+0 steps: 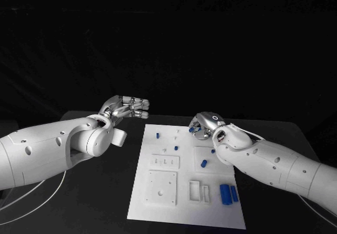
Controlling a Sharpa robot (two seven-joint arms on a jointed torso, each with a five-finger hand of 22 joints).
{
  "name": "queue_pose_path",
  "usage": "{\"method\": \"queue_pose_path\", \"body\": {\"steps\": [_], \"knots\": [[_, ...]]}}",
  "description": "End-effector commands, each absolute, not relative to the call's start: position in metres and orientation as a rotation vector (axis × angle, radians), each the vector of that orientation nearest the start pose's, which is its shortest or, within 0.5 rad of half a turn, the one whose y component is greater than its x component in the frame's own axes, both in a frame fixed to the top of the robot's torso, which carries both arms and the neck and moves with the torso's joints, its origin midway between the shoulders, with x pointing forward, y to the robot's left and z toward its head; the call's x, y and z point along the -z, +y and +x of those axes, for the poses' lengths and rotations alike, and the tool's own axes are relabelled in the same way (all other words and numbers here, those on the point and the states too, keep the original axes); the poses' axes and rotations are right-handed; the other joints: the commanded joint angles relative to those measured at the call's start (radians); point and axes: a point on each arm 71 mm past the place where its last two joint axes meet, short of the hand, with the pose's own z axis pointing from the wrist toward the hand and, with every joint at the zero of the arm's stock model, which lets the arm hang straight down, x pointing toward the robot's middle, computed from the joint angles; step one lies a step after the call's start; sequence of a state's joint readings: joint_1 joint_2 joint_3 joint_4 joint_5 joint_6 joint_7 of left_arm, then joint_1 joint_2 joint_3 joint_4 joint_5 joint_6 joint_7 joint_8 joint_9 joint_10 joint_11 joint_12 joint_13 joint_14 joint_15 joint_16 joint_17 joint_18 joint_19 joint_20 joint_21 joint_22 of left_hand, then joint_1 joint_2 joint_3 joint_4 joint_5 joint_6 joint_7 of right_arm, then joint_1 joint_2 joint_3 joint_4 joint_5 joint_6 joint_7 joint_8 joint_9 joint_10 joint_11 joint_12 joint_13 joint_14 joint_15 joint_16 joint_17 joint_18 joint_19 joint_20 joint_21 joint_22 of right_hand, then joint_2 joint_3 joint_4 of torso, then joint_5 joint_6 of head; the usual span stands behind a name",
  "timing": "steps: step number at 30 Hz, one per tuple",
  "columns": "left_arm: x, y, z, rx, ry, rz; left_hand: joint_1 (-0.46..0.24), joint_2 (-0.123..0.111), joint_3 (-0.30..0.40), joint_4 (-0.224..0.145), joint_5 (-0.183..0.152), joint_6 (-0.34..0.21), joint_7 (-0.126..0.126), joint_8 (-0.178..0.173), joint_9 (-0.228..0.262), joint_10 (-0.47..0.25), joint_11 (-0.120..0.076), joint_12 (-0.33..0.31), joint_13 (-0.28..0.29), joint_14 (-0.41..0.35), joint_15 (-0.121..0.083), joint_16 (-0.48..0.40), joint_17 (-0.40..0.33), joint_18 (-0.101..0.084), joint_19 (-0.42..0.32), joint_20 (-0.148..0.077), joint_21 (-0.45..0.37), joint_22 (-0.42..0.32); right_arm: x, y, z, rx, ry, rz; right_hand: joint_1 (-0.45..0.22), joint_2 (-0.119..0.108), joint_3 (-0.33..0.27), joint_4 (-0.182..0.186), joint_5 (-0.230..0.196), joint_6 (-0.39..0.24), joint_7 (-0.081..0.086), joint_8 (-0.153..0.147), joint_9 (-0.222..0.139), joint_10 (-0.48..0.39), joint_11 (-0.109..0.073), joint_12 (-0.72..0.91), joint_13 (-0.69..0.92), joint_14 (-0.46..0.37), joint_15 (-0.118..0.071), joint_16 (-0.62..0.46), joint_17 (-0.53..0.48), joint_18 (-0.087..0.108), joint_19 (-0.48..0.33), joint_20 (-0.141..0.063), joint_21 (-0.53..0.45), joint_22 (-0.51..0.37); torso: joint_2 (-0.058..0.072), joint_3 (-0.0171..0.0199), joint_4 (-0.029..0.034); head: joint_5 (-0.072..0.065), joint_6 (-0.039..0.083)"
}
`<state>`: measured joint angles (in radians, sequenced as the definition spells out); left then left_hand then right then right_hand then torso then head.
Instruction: Assemble the parts on the task board
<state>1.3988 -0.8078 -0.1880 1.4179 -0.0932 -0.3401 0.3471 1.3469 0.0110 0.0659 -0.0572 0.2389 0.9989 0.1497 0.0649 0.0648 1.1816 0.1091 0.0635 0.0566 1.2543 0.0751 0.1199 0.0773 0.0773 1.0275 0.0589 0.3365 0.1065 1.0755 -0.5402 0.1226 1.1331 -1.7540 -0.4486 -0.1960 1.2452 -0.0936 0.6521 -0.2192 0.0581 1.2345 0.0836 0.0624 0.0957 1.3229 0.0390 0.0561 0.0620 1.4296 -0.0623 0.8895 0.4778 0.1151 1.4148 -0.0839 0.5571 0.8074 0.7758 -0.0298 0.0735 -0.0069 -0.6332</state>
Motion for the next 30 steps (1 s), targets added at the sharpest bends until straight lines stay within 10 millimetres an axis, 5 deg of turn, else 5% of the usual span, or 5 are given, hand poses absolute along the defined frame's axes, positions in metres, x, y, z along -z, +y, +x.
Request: {"method": "queue_pose_path", "body": {"steps": [1,9,30], "knots": [[0.137,0.224,0.525,1.383,1.44,-0.899,-0.003,0.001,-0.007,0.001,-0.006,-0.008,-0.001,-0.003,0.0,-0.013,0.001,-0.004,0.002,0.007,0.0,0.004,0.001,-0.01,0.006,-0.001,0.007,-0.001,0.207,-0.163,0.546,-0.408,1.429,-0.122,0.002,0.01,0.001,-0.002,-0.002,0.009,-0.001,0.002,0.046,0.016,-0.012,0.003,0.002,0.008,-0.001,-0.005,0.001,0.002,0.002,-0.003,-0.006,0.001,0.001,-0.0012,-0.0001,0.0,-0.001],[0.137,0.221,0.526,1.386,1.443,-0.896,-0.001,0.003,-0.01,0.0,-0.006,-0.009,-0.001,-0.003,0.0,-0.018,0.002,-0.004,0.002,0.007,0.0,0.005,0.001,-0.009,0.006,0.0,0.008,-0.003,0.207,-0.149,0.55,-0.411,1.44,-0.128,0.002,0.011,0.0,-0.005,-0.001,0.009,-0.001,0.002,0.046,0.015,-0.011,0.003,0.002,0.01,-0.001,-0.011,0.006,0.002,0.011,-0.003,-0.038,0.039,0.004,0.0004,-0.0002,0.003,0.001],[0.137,0.216,0.526,1.394,1.45,-0.892,0.001,0.007,-0.02,-0.003,-0.007,-0.008,0.0,-0.002,0.001,-0.028,0.005,-0.004,0.002,0.006,0.001,0.005,0.001,-0.008,0.006,0.001,0.01,-0.007,0.206,-0.128,0.552,-0.43,1.438,-0.14,0.001,0.013,-0.003,-0.008,0.0,0.009,0.0,0.002,0.045,0.013,-0.011,0.003,0.002,0.009,-0.001,-0.013,0.007,0.002,0.015,-0.003,-0.053,0.057,0.02,-0.0087,0.01,0.003,0.008]]}}
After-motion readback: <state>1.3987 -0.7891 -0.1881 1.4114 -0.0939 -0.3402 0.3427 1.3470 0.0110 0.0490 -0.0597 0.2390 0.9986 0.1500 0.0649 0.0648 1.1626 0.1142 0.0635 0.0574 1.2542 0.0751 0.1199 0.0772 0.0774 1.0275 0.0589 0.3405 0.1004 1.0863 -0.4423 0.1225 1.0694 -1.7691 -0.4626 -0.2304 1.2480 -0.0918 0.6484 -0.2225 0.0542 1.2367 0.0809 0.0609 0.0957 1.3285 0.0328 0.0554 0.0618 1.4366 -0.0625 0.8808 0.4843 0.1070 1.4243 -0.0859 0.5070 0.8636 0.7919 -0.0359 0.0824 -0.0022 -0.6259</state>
